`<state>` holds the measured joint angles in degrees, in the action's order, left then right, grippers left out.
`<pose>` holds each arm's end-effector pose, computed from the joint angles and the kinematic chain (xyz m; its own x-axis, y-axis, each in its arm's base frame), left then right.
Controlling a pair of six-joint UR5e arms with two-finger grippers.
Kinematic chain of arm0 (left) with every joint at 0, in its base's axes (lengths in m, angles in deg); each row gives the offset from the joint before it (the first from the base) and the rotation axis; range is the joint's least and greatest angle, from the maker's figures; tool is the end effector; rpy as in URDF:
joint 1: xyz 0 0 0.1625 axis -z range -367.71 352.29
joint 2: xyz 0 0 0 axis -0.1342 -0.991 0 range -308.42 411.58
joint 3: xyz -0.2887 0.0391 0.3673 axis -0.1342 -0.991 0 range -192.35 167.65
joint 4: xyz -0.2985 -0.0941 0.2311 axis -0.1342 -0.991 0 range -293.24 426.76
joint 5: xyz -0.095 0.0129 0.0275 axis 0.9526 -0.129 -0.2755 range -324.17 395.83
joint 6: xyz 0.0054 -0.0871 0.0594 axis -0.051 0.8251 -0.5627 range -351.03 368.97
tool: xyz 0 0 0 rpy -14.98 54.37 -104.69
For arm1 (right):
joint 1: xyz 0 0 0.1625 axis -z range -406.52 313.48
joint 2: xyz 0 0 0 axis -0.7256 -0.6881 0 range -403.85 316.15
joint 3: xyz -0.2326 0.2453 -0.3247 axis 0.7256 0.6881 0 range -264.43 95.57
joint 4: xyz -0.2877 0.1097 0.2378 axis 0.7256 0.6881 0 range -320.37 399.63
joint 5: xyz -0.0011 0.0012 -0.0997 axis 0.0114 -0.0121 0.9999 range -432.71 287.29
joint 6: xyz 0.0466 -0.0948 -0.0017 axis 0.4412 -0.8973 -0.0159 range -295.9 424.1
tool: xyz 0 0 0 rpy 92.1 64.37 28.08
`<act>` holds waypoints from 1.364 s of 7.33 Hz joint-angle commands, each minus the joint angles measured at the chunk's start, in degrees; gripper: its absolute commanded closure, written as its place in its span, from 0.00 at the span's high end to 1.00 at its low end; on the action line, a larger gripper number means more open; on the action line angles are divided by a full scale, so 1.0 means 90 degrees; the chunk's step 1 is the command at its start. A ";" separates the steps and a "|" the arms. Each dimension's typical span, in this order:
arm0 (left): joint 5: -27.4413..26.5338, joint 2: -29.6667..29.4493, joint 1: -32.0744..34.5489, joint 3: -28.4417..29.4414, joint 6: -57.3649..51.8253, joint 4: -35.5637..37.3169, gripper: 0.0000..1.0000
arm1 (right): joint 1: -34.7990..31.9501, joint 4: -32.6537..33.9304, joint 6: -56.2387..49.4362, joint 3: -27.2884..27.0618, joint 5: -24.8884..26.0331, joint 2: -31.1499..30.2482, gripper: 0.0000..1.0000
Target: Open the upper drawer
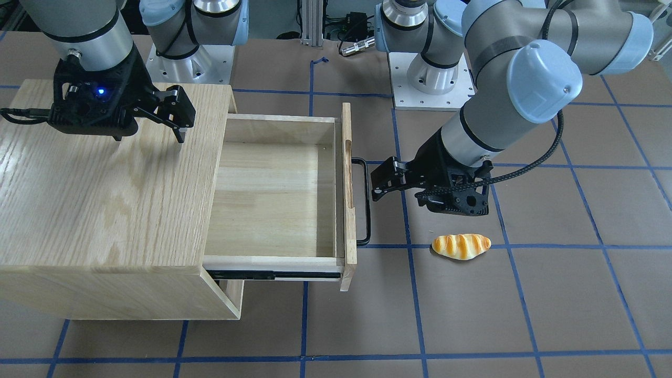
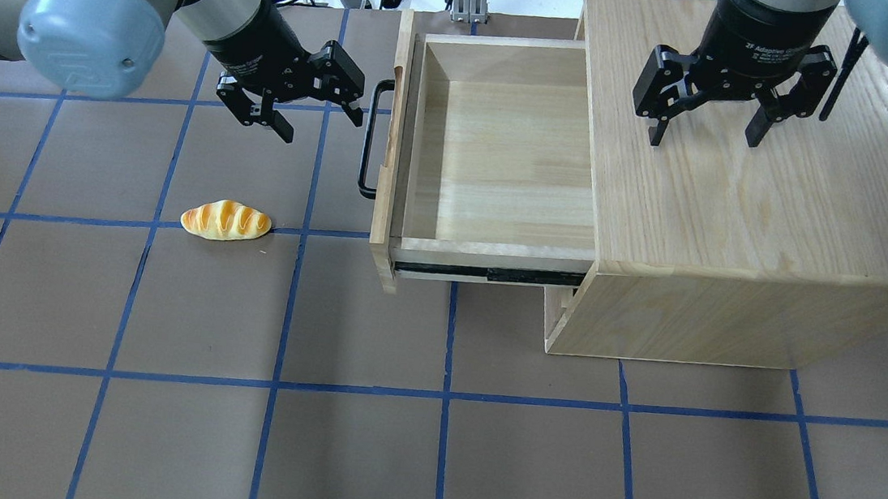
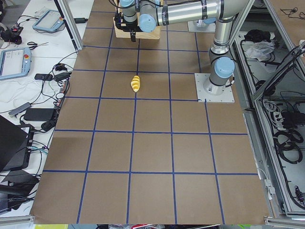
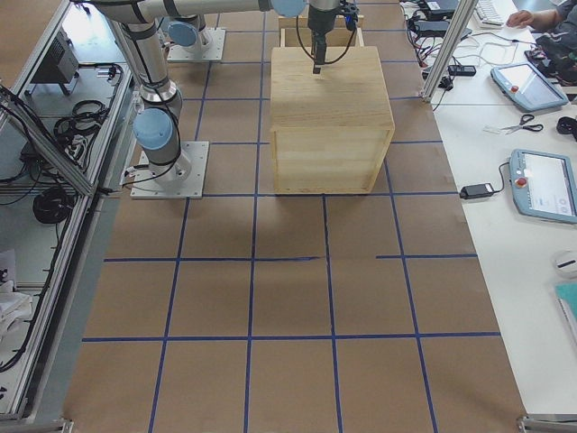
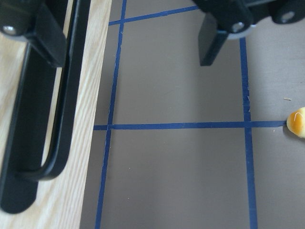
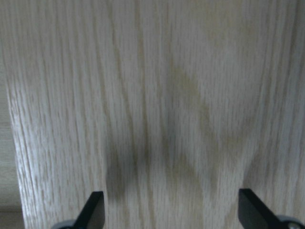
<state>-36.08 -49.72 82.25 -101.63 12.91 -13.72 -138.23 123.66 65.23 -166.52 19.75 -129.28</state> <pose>-0.1657 -0.5491 0.4530 -0.9483 -0.0751 0.3084 -0.0660 0.9970 0.0397 0.1435 -0.4929 0.5410 -0.9990 -0.0121 0.0437 -0.0101 0.9989 0.0451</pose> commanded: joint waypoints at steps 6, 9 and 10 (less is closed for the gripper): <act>-0.2098 0.1323 0.0072 0.0926 -0.0096 -0.1556 1.00 | -0.0006 0.0000 -0.0009 0.0000 0.0000 0.0000 1.00; -0.2274 0.1216 0.0288 0.0721 -0.0154 -0.1080 1.00 | -0.0006 0.0000 0.0001 0.0000 0.0000 0.0000 1.00; -0.2216 0.1206 0.0230 0.0711 -0.0164 -0.1067 1.00 | -0.0006 0.0000 0.0001 0.0000 0.0000 0.0000 1.00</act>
<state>-56.41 -38.65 84.54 -94.94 11.61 -24.48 -138.25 123.65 65.23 -166.52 19.76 -129.28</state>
